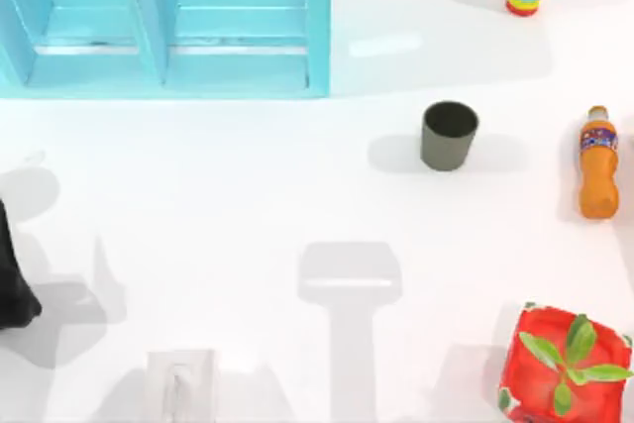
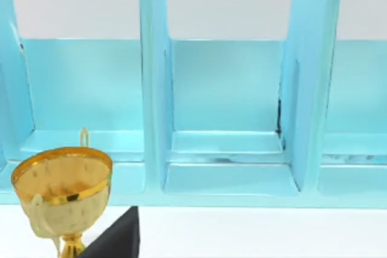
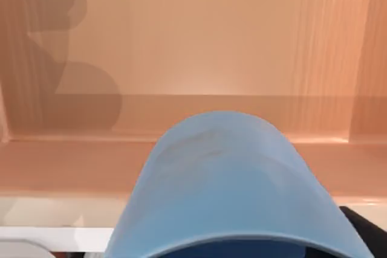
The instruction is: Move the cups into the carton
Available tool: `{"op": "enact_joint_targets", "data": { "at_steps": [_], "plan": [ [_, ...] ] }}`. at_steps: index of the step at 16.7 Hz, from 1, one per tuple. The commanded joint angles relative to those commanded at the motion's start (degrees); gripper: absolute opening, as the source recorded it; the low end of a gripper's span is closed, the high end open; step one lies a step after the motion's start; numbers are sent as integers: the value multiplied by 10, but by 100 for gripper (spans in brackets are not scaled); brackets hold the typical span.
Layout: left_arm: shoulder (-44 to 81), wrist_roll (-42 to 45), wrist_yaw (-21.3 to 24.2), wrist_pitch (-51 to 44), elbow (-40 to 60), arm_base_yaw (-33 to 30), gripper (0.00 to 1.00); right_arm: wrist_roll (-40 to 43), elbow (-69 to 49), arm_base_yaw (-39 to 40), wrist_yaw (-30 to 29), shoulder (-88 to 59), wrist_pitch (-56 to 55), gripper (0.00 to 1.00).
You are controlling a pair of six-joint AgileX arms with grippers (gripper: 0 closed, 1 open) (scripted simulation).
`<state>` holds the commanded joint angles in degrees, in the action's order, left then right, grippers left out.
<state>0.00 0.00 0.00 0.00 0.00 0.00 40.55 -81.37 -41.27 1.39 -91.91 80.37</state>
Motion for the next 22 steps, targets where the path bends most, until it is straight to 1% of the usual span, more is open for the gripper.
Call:
{"op": "enact_joint_targets", "data": {
  "at_steps": [5, 12, 17, 22],
  "plan": [
    [0, 0, 0, 0, 0, 0, 100, -2, 8, 4, 0, -1, -10, 0],
    [0, 0, 0, 0, 0, 0, 100, -17, 143, 17, 1, 4, -139, 0],
    [0, 0, 0, 0, 0, 0, 100, -18, 150, 18, 0, 4, -147, 0],
    [0, 0, 0, 0, 0, 0, 100, -18, 150, 18, 0, 4, -147, 38]
  ]
}}
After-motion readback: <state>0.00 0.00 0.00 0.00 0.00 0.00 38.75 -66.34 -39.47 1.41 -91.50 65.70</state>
